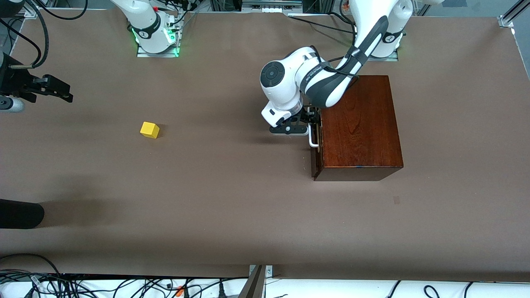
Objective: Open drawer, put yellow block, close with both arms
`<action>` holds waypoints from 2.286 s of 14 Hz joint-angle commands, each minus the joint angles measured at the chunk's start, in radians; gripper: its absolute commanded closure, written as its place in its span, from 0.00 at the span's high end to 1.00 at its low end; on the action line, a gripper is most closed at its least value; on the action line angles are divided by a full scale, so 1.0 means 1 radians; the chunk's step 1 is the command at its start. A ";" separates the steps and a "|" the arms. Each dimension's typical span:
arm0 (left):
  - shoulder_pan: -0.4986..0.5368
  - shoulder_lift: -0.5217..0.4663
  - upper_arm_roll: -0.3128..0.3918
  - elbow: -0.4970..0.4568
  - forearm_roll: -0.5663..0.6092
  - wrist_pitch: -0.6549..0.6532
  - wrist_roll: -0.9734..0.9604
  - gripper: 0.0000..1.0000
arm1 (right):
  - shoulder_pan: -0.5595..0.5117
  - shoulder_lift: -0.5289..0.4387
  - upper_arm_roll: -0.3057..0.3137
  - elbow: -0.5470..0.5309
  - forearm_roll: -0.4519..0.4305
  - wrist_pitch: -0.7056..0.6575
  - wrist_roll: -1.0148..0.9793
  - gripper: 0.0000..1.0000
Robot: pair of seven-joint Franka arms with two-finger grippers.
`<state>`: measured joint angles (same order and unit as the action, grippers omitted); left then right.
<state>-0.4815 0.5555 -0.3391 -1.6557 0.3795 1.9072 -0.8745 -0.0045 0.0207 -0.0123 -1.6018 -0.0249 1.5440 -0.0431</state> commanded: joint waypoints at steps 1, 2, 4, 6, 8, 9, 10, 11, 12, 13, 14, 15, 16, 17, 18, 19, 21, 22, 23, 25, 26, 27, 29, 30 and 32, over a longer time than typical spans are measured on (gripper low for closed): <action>-0.017 0.014 0.008 -0.004 0.029 0.036 -0.027 1.00 | -0.009 0.001 0.015 0.016 -0.009 -0.005 0.003 1.00; -0.019 0.018 0.006 -0.003 0.027 0.050 -0.044 1.00 | -0.009 0.005 0.014 0.017 0.000 0.001 0.006 1.00; -0.028 0.023 0.006 -0.003 0.027 0.076 -0.076 1.00 | -0.009 0.005 0.012 0.010 0.003 0.014 0.006 1.00; -0.037 0.029 0.006 0.002 0.010 0.099 -0.090 1.00 | -0.009 0.005 0.012 0.010 0.002 0.015 0.006 1.00; -0.046 0.035 0.005 0.005 0.009 0.112 -0.112 1.00 | -0.009 0.005 0.011 0.010 0.003 0.008 0.006 1.00; -0.052 0.038 0.005 0.013 0.006 0.115 -0.116 1.00 | -0.009 0.007 0.011 0.010 0.003 0.010 0.006 1.00; -0.054 0.038 0.005 0.014 -0.011 0.134 -0.115 1.00 | -0.009 0.007 0.011 0.010 0.003 0.011 0.006 1.00; -0.055 0.037 0.005 0.014 -0.040 0.159 -0.115 1.00 | -0.009 0.007 0.011 0.010 0.003 0.010 0.006 1.00; -0.055 0.038 0.005 0.014 -0.054 0.176 -0.115 1.00 | -0.009 0.007 0.009 0.010 0.003 0.008 0.006 1.00; -0.055 0.038 0.005 0.014 -0.056 0.191 -0.115 1.00 | -0.009 0.007 0.009 0.010 0.003 0.007 0.006 1.00; -0.057 0.038 0.005 0.014 -0.057 0.205 -0.116 1.00 | -0.009 0.007 0.008 0.010 0.003 0.007 0.006 1.00; -0.065 0.038 0.005 0.016 -0.057 0.207 -0.116 1.00 | -0.009 0.007 0.008 0.010 0.003 0.007 0.006 1.00; -0.066 0.038 0.005 0.019 -0.069 0.207 -0.115 1.00 | -0.009 0.007 0.008 0.010 0.003 0.007 0.006 1.00; -0.066 0.040 0.005 0.028 -0.091 0.207 -0.115 1.00 | -0.009 0.007 0.008 0.010 0.003 0.008 0.006 1.00; -0.072 0.049 0.005 0.040 -0.094 0.207 -0.115 1.00 | -0.009 0.007 0.008 0.010 0.003 0.008 0.006 1.00; -0.077 0.052 0.005 0.053 -0.096 0.207 -0.115 1.00 | -0.009 0.007 0.008 0.010 0.003 0.007 0.008 1.00; -0.081 0.067 0.005 0.068 -0.096 0.207 -0.116 1.00 | -0.009 0.007 0.008 0.008 0.003 0.010 0.008 1.00; -0.086 0.067 0.005 0.070 -0.096 0.207 -0.116 1.00 | -0.009 0.007 0.009 0.008 0.003 0.011 0.008 1.00; -0.086 0.067 0.005 0.070 -0.096 0.207 -0.116 1.00 | -0.009 0.007 0.008 0.008 0.003 0.011 0.008 1.00; -0.088 0.067 0.005 0.073 -0.119 0.207 -0.116 1.00 | -0.009 0.007 0.009 0.008 0.003 0.011 0.008 1.00; -0.089 0.067 0.005 0.080 -0.122 0.207 -0.115 1.00 | -0.009 0.007 0.008 0.008 0.003 0.011 0.008 1.00; -0.089 0.069 0.005 0.094 -0.122 0.207 -0.116 1.00 | -0.009 0.007 0.008 0.006 0.003 0.011 0.008 1.00; -0.088 0.067 0.006 0.097 -0.122 0.205 -0.115 1.00 | -0.009 0.007 0.008 0.005 0.003 0.013 0.008 1.00; -0.088 0.067 0.006 0.099 -0.122 0.205 -0.115 1.00 | -0.009 0.007 0.008 0.003 0.003 0.016 0.008 1.00; -0.088 0.069 0.006 0.109 -0.122 0.205 -0.115 1.00 | -0.009 0.007 0.008 0.000 0.003 0.016 0.008 1.00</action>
<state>-0.5436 0.5968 -0.3266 -1.6021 0.2916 2.1005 -0.9766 -0.0047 0.0280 -0.0105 -1.6019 -0.0249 1.5570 -0.0424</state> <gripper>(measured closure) 0.000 0.000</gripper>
